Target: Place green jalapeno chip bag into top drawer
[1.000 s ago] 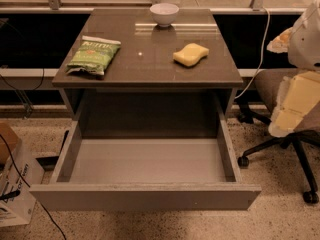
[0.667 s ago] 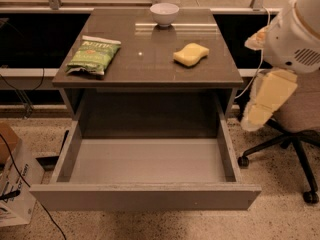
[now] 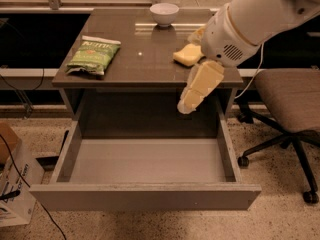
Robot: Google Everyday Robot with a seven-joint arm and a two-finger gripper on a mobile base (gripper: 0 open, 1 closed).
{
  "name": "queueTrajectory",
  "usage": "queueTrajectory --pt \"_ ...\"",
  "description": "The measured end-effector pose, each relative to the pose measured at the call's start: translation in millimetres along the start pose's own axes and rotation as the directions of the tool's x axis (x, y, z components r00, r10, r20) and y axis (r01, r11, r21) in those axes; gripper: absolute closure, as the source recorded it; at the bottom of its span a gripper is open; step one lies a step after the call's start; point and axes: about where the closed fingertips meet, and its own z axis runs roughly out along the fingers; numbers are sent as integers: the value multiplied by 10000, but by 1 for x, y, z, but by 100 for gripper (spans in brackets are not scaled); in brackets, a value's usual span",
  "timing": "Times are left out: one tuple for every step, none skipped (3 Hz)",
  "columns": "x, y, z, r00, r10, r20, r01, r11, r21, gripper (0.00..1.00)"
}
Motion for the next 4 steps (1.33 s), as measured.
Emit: queueTrajectory --pt "0 -1 2 10000 17 36 -17 10000 -17 0" --pt "-3 2 10 9998 177 120 -177 9998 -17 0" --pt "-23 -7 38 9965 301 774 -315 9993 178 0" --pt "-57 -48 88 9784 569 1985 -673 9967 464 0"
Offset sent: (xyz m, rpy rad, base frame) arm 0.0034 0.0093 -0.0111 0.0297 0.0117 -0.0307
